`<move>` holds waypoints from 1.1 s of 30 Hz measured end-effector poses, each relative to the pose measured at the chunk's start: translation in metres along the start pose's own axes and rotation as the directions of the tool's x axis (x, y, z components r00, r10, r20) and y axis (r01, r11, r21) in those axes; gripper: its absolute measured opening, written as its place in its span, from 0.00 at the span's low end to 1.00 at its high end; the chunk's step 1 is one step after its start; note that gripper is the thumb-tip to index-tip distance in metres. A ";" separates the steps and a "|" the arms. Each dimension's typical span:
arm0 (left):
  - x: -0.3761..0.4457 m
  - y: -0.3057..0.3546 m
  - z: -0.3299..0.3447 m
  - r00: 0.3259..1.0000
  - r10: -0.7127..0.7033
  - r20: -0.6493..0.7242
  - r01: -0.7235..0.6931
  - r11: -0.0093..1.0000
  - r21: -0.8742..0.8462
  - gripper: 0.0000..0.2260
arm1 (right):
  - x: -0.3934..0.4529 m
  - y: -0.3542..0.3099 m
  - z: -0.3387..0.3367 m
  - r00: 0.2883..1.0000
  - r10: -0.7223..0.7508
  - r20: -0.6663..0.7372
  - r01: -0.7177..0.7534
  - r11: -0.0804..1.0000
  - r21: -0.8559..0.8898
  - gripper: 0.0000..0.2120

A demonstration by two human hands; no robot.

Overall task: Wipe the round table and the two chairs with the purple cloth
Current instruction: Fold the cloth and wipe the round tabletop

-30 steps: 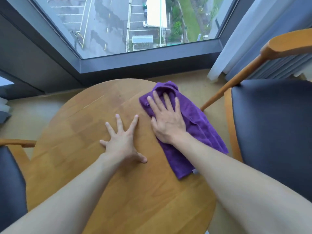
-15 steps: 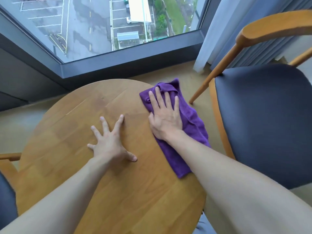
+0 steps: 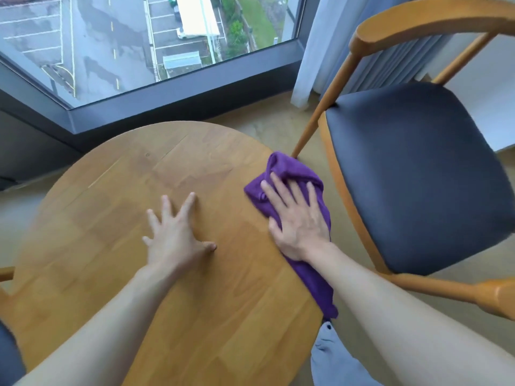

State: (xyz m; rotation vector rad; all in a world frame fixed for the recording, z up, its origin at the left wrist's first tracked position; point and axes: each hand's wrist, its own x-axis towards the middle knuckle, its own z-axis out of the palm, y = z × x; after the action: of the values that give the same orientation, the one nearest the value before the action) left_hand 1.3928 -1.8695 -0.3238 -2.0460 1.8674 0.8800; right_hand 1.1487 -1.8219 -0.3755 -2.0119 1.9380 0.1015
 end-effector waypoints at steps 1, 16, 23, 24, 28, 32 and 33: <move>-0.011 0.007 0.009 0.998 0.058 0.005 -0.058 0.998 0.024 0.55 | 0.006 -0.005 0.000 0.997 0.071 -0.024 -0.070 0.997 0.024 0.36; -0.053 0.030 0.057 0.982 0.142 0.122 -0.166 0.962 0.218 0.68 | -0.129 -0.036 0.050 1.000 -0.015 -0.005 0.016 0.998 0.056 0.38; -0.058 0.034 0.061 0.983 0.149 0.105 -0.170 0.957 0.234 0.61 | -0.035 -0.018 0.023 0.952 0.290 -0.093 -0.278 0.953 0.122 0.34; -0.059 0.035 0.062 0.984 0.142 0.109 -0.163 0.961 0.223 0.60 | -0.031 -0.020 0.023 0.943 0.318 -0.095 -0.305 0.943 0.135 0.34; -0.071 0.033 0.071 0.986 0.120 0.113 -0.139 0.974 0.179 0.53 | -0.064 -0.043 0.034 0.942 0.320 -0.105 -0.302 0.940 0.159 0.34; -0.087 0.020 0.073 0.967 0.132 0.218 -0.185 0.952 0.243 0.65 | -0.124 -0.061 0.046 0.964 0.261 -0.045 -0.248 0.950 0.189 0.36; -0.088 0.019 0.071 0.962 0.130 0.242 -0.196 0.942 0.274 0.68 | -0.138 -0.064 0.049 0.973 0.230 -0.029 -0.219 0.955 0.200 0.37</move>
State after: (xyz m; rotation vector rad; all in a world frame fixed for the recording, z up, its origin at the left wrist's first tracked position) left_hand 1.3548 -1.7614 -0.3260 -1.5681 1.9309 0.7739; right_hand 1.2112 -1.6751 -0.3695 -1.6808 2.1139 -0.0854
